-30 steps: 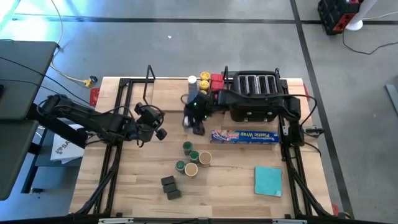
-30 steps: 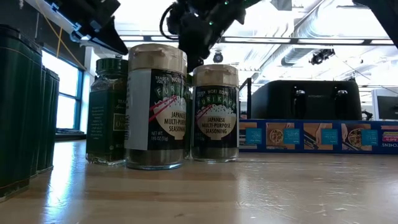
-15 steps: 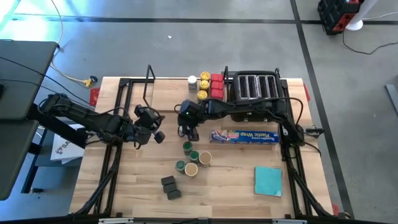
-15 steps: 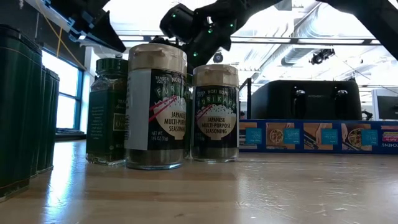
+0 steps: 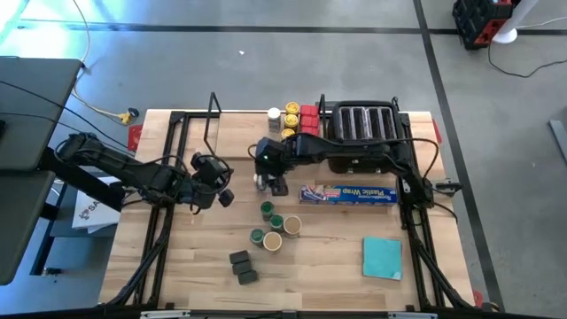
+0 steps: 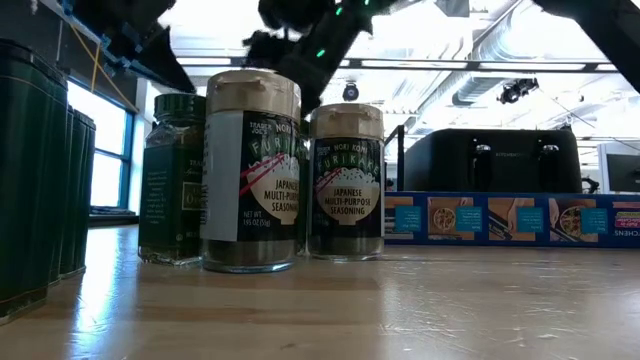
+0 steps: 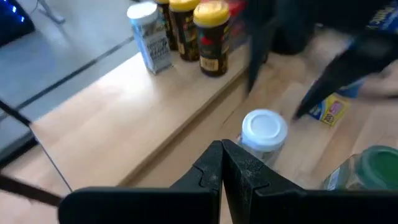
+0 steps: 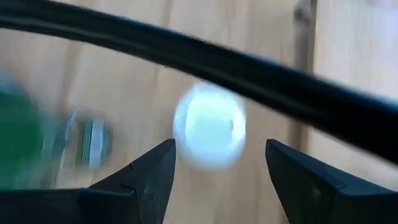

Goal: Shelf spices
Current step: Put the white seasoning bottle on the shelf aligned with the other white seasoning bottles

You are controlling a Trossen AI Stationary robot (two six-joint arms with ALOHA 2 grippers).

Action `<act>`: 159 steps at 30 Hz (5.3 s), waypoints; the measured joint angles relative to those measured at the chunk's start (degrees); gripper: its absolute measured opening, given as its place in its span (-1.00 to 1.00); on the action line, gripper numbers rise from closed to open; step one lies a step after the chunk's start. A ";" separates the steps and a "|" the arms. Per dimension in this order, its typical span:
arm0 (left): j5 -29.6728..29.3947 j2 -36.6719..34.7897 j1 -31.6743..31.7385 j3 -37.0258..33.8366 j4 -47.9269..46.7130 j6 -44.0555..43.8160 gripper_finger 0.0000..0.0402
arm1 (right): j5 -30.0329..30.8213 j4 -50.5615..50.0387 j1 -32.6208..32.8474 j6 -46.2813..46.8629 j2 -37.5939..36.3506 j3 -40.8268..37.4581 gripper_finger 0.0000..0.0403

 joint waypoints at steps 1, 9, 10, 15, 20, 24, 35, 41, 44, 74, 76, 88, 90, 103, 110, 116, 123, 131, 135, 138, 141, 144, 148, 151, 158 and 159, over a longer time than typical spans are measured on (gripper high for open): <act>0.02 0.27 0.00 -1.08 0.42 -1.54 -0.98 | 2.49 -3.65 0.98 -0.06 -1.26 -0.10 0.20; 6.80 3.99 1.26 -15.10 18.55 -8.37 -1.00 | 12.39 -15.33 9.50 7.76 -17.81 -14.71 0.21; 6.95 4.55 1.95 -16.62 21.86 -8.36 -1.00 | 14.26 -14.75 10.49 9.94 -20.44 -17.16 0.21; 9.12 9.67 6.06 -20.43 36.20 -7.15 -1.00 | 24.15 -9.73 15.48 21.79 -33.69 -28.82 0.21; 17.77 17.44 10.08 -20.30 50.16 -2.40 -1.00 | 31.27 -2.52 19.23 29.25 -44.56 -39.30 0.21; 27.26 24.16 13.44 -18.60 59.89 -0.95 -1.00 | 32.58 2.25 21.03 32.63 -50.46 -45.58 0.21; 32.03 25.25 12.19 -9.45 53.85 8.66 -1.00 | 34.72 6.43 22.13 35.80 -54.24 -52.05 0.21; 35.17 21.27 14.57 -3.63 45.74 21.86 -0.81 | 34.69 6.85 22.13 35.72 -54.24 -52.63 0.21; 36.54 19.29 16.03 1.24 36.44 28.05 -0.60 | 34.67 7.13 22.13 35.72 -54.24 -52.63 0.21; 54.92 30.95 30.49 9.29 28.64 57.96 0.59 | 34.30 7.40 22.13 38.10 -54.19 -52.61 0.21; 54.44 30.92 30.49 9.29 28.43 57.35 0.57 | 34.32 7.40 22.13 38.10 -54.19 -52.61 0.21; 52.76 31.12 30.45 9.29 27.96 50.96 0.09 | 34.34 7.41 22.13 38.54 -54.19 -52.61 0.21; 52.05 31.10 30.45 9.29 27.97 50.47 0.01 | 34.34 7.42 22.13 38.54 -54.19 -52.61 0.21; 37.90 24.05 29.94 14.48 17.39 39.14 -0.01 | 34.38 7.42 22.11 38.15 -54.19 -52.59 0.21; 36.59 25.78 37.33 19.92 15.53 36.17 -0.01 | 34.82 8.00 22.04 37.21 -54.19 -52.59 0.21; 38.34 29.83 42.11 20.13 17.62 35.98 0.00 | 34.82 8.06 22.06 37.42 -54.19 -52.57 0.21; 39.25 33.57 44.29 20.18 23.27 35.97 0.00 | 34.82 8.06 22.04 37.45 -54.19 -52.57 0.21; 37.10 35.08 45.53 20.33 25.28 35.01 0.00 | 34.82 8.06 22.04 37.45 -54.19 -52.57 0.21; 36.21 35.32 45.53 20.28 26.63 35.53 0.00 | 34.82 8.08 22.06 37.45 -54.19 -52.57 0.21; 35.93 35.36 45.55 20.20 27.31 35.70 0.00 | 34.82 8.08 22.04 37.47 -54.19 -52.57 0.21; 35.93 35.38 45.78 20.18 27.44 35.63 0.00 | 34.82 8.27 22.04 37.47 -54.19 -52.57 0.21; 35.98 35.38 46.37 20.16 27.62 35.50 0.01 | 34.82 8.32 22.06 37.47 -54.19 -52.57 0.21; 36.00 35.38 47.07 20.16 27.77 35.13 0.06 | 34.82 8.30 22.04 37.47 -54.19 -52.57 0.21; 36.04 35.38 47.08 20.16 27.87 35.13 0.12 | 34.82 8.28 22.04 37.47 -54.19 -52.57 0.21; 38.62 35.36 47.04 20.16 29.74 35.09 0.23 | 34.82 8.27 22.04 37.47 -54.19 -52.57 0.21; 38.62 35.36 47.04 20.16 30.14 35.09 0.23 | 34.82 8.27 22.06 37.47 -54.19 -52.57 0.21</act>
